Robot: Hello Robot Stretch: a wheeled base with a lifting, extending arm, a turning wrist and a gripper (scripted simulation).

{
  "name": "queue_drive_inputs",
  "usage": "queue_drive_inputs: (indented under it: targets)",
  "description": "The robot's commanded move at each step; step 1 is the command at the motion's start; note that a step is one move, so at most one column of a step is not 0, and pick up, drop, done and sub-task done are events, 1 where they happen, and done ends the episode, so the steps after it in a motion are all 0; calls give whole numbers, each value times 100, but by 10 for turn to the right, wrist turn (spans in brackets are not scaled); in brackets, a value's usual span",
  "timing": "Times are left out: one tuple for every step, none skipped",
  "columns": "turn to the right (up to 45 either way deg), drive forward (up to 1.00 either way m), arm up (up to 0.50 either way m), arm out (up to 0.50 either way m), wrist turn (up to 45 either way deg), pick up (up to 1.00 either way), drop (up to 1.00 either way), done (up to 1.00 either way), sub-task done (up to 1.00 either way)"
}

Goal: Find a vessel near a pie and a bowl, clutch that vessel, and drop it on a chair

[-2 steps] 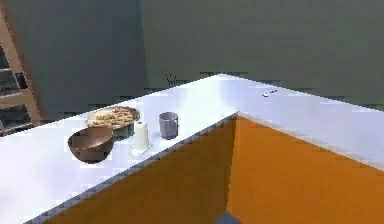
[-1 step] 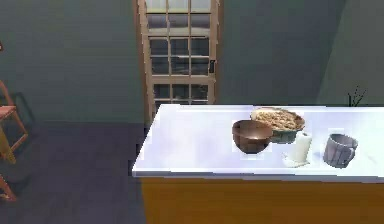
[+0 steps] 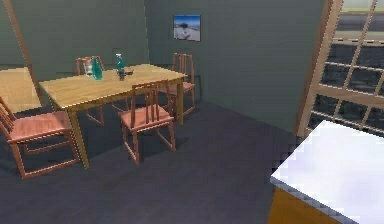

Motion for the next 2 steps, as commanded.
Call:
queue_drive_inputs:
  targets:
    - [0,0,50,0,0,0,0,0,0]
    - [0,0,38,0,0,0,0,0,0]
